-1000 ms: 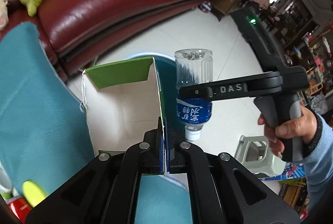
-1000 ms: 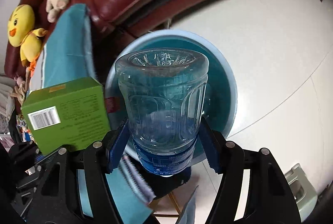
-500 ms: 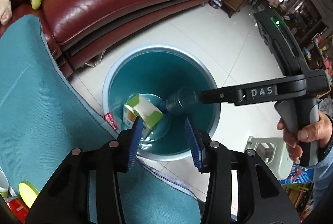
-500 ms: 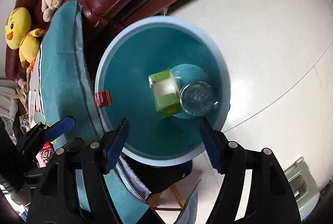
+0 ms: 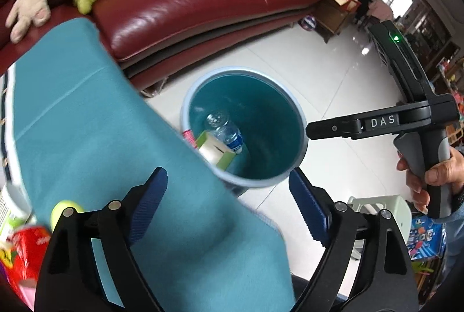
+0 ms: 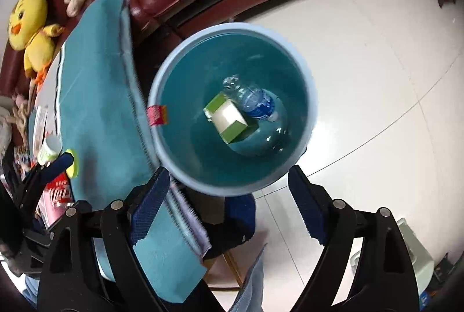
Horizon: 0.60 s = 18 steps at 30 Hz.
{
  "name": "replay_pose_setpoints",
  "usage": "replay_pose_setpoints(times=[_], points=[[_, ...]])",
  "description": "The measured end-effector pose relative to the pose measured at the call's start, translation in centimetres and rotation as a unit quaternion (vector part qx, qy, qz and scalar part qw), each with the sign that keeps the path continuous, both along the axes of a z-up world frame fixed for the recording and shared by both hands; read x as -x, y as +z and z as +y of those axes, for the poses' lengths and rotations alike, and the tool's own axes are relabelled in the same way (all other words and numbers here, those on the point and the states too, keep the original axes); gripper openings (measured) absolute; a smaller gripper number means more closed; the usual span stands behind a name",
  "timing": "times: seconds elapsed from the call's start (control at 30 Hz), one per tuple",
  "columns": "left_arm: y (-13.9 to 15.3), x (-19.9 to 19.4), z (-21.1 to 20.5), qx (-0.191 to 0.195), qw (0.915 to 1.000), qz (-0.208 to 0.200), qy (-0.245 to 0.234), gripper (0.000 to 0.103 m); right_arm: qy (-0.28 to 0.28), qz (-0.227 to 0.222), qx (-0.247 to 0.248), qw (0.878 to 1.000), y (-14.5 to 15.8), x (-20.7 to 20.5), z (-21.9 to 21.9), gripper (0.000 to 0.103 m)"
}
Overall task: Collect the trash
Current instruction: 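Open left tool to drop green box while right tool drops bottle into bin, then grasp pink paper cup with left tool while right tool grasps red Coca-Cola can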
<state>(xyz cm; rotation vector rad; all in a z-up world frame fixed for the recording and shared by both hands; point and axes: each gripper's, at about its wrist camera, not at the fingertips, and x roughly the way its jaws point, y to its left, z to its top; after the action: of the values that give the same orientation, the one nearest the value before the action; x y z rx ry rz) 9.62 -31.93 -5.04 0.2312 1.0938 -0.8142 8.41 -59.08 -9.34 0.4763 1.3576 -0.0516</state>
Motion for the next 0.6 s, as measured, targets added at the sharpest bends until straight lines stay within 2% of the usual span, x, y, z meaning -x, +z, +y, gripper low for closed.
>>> replay_pose_setpoints(times=[0.33, 0.6], points=[[2.6, 1.7, 10.8, 0.007, 0.9981, -0.021, 0.058, 0.089, 0.066, -0.018, 0.002, 0.998, 3.4, 0.4, 9.0, 0.080], [4.3, 2.7, 20.5, -0.003, 0.9918, -0.051, 0.117, 0.092, 0.131, -0.018, 0.006, 0.991, 5.2, 0.3, 17.6, 0.080]])
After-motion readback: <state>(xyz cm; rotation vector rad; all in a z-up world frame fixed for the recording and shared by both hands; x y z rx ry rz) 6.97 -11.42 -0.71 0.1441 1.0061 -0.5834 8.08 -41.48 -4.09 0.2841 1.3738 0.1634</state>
